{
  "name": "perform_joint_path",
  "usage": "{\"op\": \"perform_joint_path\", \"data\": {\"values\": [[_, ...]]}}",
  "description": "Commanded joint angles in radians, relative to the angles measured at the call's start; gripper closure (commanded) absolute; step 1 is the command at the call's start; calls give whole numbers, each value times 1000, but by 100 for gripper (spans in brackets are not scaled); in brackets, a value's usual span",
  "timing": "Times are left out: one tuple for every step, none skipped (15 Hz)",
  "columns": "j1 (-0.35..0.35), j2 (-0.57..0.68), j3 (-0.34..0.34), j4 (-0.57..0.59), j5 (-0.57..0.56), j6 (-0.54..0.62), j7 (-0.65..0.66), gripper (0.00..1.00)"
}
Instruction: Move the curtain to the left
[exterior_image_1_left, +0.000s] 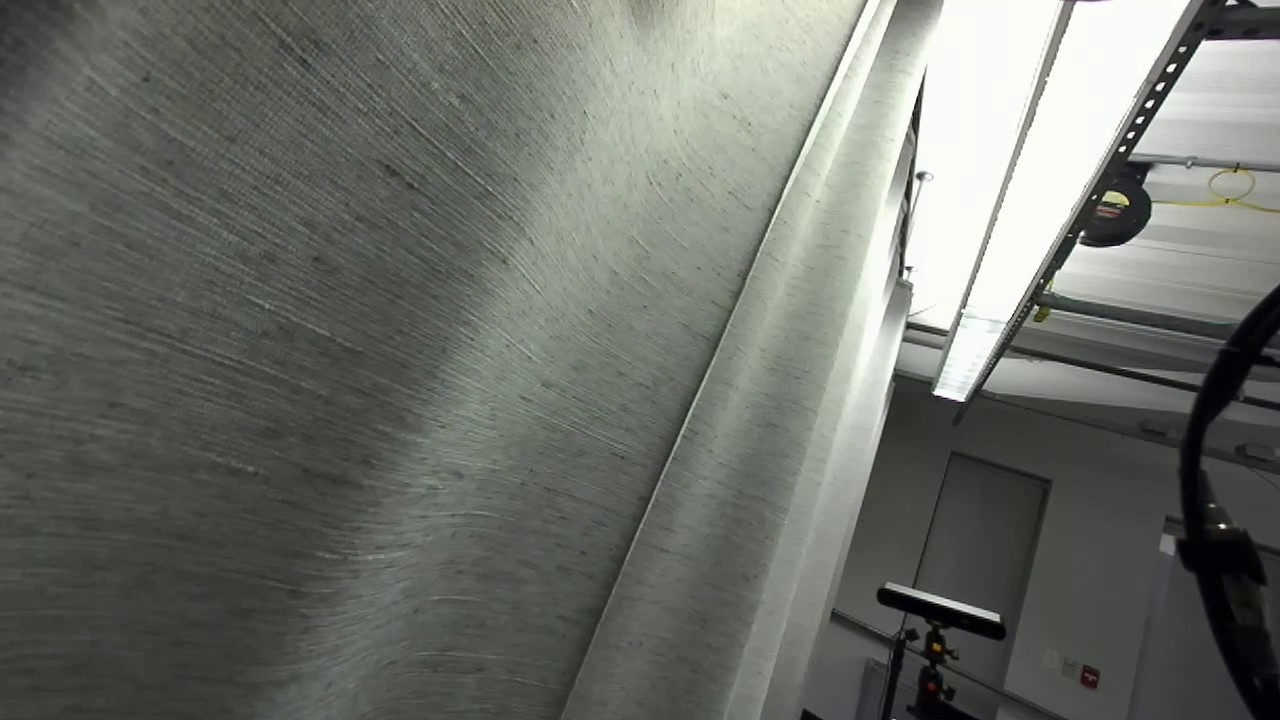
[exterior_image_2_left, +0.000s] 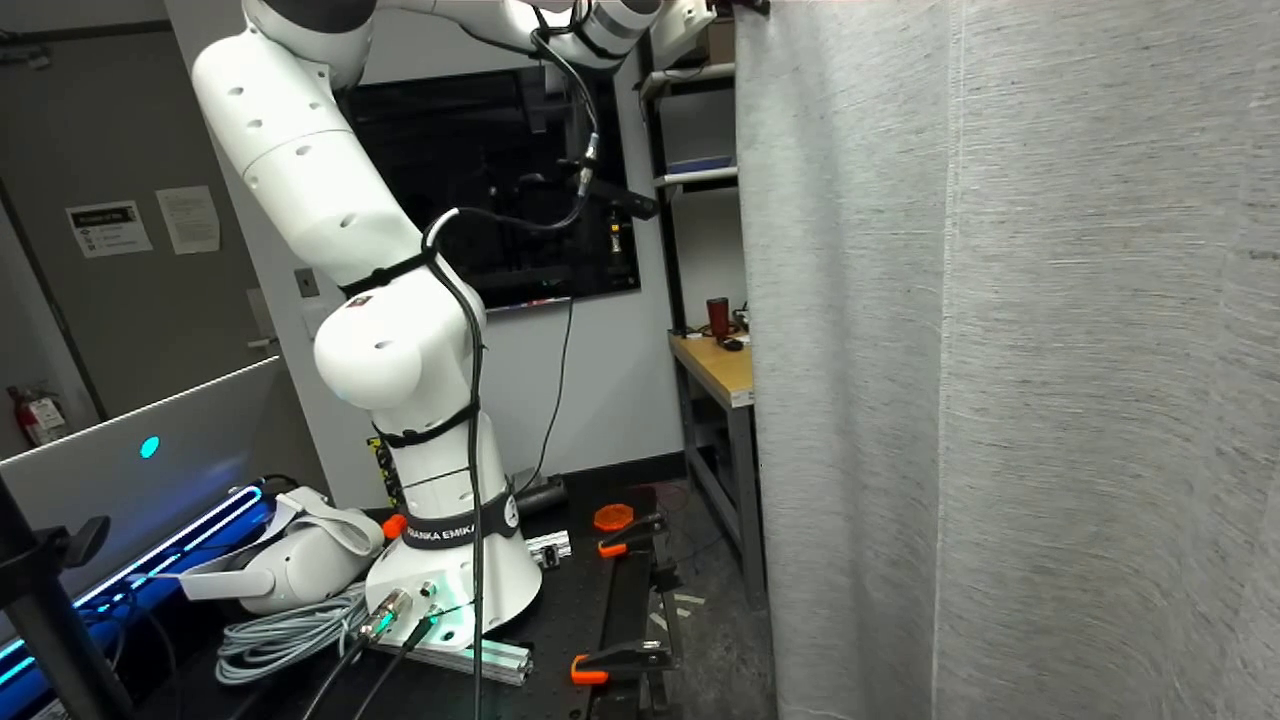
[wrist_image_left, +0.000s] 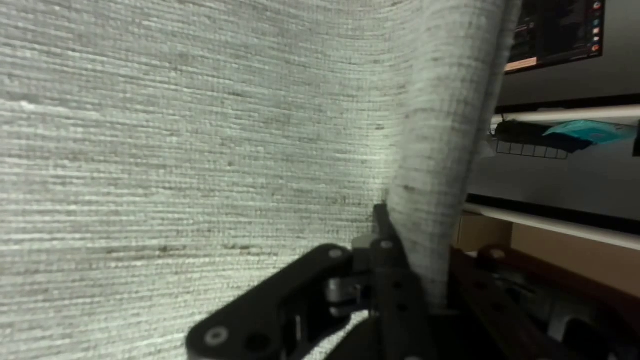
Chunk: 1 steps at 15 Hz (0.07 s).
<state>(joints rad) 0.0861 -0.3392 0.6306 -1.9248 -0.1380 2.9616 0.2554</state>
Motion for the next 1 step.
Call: {"op": "perform_joint_path", "data": {"values": [[0,0,0,0,0,0,0,96]]}}
